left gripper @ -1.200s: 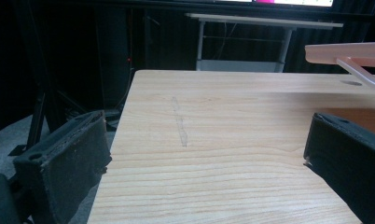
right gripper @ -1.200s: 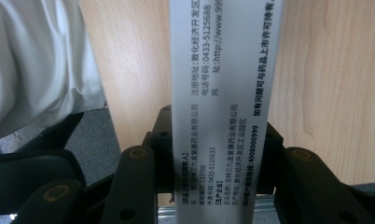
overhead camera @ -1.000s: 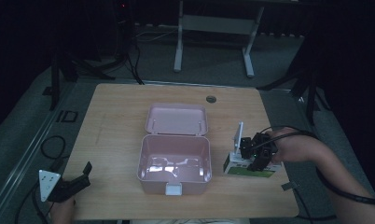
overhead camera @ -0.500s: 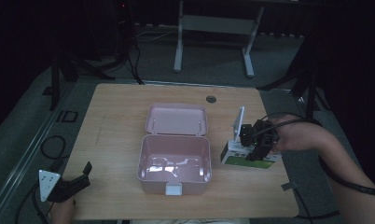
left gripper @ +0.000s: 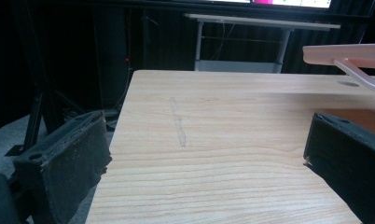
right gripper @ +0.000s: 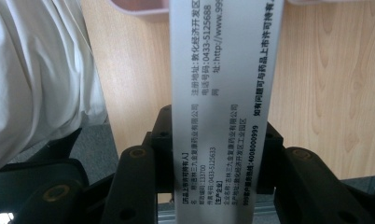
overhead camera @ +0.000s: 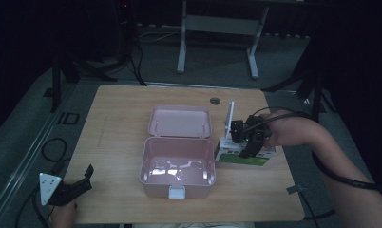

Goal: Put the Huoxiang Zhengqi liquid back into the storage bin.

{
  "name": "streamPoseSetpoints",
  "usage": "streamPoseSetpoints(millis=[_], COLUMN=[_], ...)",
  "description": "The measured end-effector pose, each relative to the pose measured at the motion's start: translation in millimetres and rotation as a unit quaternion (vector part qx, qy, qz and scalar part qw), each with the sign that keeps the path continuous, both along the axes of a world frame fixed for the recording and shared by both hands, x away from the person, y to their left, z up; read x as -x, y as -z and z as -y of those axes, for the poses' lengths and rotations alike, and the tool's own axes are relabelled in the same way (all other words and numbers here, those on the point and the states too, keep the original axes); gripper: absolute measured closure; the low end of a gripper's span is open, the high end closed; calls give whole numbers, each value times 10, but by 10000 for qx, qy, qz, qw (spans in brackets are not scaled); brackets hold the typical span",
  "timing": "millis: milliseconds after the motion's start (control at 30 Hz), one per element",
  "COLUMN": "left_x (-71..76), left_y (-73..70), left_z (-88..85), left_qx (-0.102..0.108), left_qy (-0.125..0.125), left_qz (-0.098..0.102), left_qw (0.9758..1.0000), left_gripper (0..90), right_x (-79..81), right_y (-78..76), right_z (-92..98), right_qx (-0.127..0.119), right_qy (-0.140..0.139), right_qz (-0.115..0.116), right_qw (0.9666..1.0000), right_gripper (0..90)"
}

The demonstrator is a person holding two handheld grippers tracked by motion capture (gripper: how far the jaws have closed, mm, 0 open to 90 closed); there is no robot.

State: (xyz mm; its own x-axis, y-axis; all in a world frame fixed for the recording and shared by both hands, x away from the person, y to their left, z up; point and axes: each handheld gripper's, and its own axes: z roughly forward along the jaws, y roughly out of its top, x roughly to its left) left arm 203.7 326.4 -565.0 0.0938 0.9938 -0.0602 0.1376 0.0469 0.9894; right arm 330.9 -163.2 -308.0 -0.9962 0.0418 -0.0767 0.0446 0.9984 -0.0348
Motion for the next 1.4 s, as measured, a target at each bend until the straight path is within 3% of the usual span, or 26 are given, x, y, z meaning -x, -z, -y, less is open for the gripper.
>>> streamPoseSetpoints(millis=[700, 900, 1100, 1400], left_x=[2, 2, 3, 4], left_y=[0, 0, 0, 1], left_z=[0, 2, 2, 0], left_qx=[-1, -28, -13, -5], left_qy=[32, 22, 33, 41], left_qz=[4, -2, 11, 18], left_qw=[10000, 10000, 10000, 10000], left_gripper=[3, 3, 3, 3], right_x=[-115, -93, -66, 5], right_y=[91, 91, 95, 159], right_z=[-648, -831, -1021, -1312], right_qx=[106, 139, -24, 37], right_qy=[-227, -332, -390, -587], right_qz=[-117, -86, -68, -131], right_qw=[9996, 9993, 9992, 9982], right_gripper=[621, 622, 622, 621])
